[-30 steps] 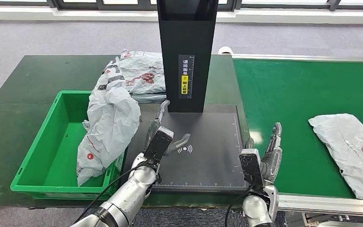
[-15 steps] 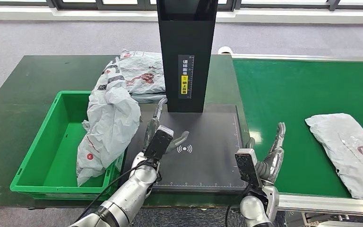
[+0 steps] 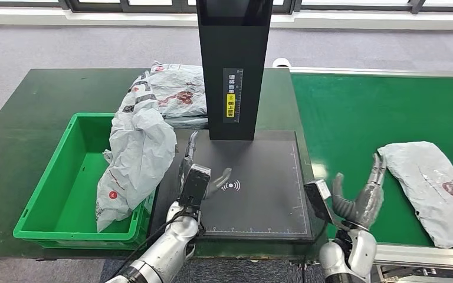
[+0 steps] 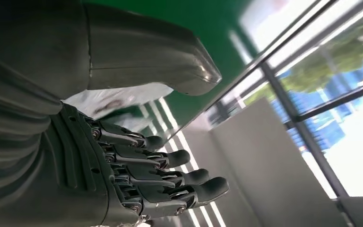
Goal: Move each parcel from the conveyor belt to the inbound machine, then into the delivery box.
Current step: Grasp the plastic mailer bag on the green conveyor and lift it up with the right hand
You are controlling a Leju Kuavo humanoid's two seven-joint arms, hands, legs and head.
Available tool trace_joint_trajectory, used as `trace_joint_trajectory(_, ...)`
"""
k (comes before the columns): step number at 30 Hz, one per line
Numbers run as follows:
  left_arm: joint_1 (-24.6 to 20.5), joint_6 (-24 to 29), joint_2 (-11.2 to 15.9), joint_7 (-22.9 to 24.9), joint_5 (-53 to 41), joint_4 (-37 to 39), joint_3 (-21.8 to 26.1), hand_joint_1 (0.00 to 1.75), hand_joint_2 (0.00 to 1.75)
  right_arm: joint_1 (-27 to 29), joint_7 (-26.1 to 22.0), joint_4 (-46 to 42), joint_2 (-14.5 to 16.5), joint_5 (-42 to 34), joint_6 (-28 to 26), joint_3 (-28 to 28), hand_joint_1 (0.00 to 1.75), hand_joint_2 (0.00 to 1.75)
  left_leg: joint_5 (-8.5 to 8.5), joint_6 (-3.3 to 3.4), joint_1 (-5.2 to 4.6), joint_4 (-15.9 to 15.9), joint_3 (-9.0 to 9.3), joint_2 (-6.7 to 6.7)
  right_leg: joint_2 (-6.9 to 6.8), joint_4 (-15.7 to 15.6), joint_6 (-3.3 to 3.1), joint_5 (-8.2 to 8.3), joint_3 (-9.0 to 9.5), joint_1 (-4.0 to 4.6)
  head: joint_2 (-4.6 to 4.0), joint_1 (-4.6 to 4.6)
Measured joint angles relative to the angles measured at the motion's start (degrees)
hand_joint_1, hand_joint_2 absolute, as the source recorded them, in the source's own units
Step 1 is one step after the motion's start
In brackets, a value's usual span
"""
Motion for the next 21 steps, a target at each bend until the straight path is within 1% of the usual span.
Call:
trace_joint_trajectory(2,0.26,0.41,-0.01,-0.3,1.41,0.21,-1.17,0.0,1.75,-0.51,4.46,1.15,-0.7,6.11,-0.01,-4.21,0.0,1.75,-0.02,0.03,-0.01,0.01,0.0,0.0,0.0,-0.01,0.01,0.0,0.0,-0.01,-0.01,-0.01)
trace_joint_trajectory(3,0.25,0.5,-0.01,-0.33,1.89,0.27,-1.86,0.0,1.75,-0.77,7.5,2.34,-1.45,8.98,-0.01,-6.16,0.0,1.75,-0.04,0.05,-0.02,0.01,0.0,-0.01,-0.02,-0.02,0.02,0.0,0.0,-0.02,-0.02,-0.01)
trace_joint_trajectory(5,0.13,0.39,0.0,-0.06,2.38,0.33,-2.99,0.0,1.75,-1.19,13.58,5.67,-3.75,13.3,0.0,-9.37,0.0,1.75,-0.06,0.1,-0.04,0.01,-0.02,-0.07,-0.1,-0.04,0.06,-0.01,0.04,-0.04,-0.01,-0.01)
trace_joint_trajectory(7,-0.05,-0.09,0.0,0.38,2.36,0.51,-3.59,0.0,1.75,-1.65,17.25,9.33,-6.34,15.47,0.01,-11.99,0.0,1.75,-0.07,0.12,-0.07,0.01,-0.03,-0.11,-0.15,-0.04,0.08,-0.02,0.05,-0.06,-0.01,0.0)
trace_joint_trajectory(10,-0.62,-0.49,0.0,0.62,1.1,1.02,-4.03,0.0,1.75,-2.8,19.04,13.89,-9.33,16.58,0.01,-14.82,0.0,1.75,-0.08,0.13,-0.11,0.01,-0.03,-0.01,-0.04,-0.03,0.09,0.0,0.03,-0.09,-0.02,0.0)
trace_joint_trajectory(14,-1.39,-0.32,-0.01,0.57,-0.85,1.52,-4.28,0.0,1.75,-4.7,19.78,17.58,-11.27,17.96,-0.02,-15.65,0.0,1.75,-0.08,0.13,-0.1,0.01,0.03,0.08,0.06,-0.01,0.09,0.01,0.0,-0.08,-0.02,-0.02)
trace_joint_trajectory(17,-2.04,-0.16,0.08,0.9,-1.89,1.67,-4.26,0.0,1.75,-6.86,22.92,22.98,-12.77,19.35,-0.01,-15.87,0.0,1.75,-0.05,0.13,-0.09,0.01,0.03,0.06,0.0,0.0,0.09,0.01,0.02,-0.07,-0.01,-0.02)
trace_joint_trajectory(21,-2.27,-0.55,0.43,1.21,-2.85,1.68,-3.45,0.0,1.75,-7.58,28.15,28.52,-14.48,20.53,0.9,-15.85,0.0,1.75,-0.04,0.13,-0.08,0.0,0.01,0.02,-0.06,0.02,0.09,0.0,0.04,-0.06,-0.01,-0.01)
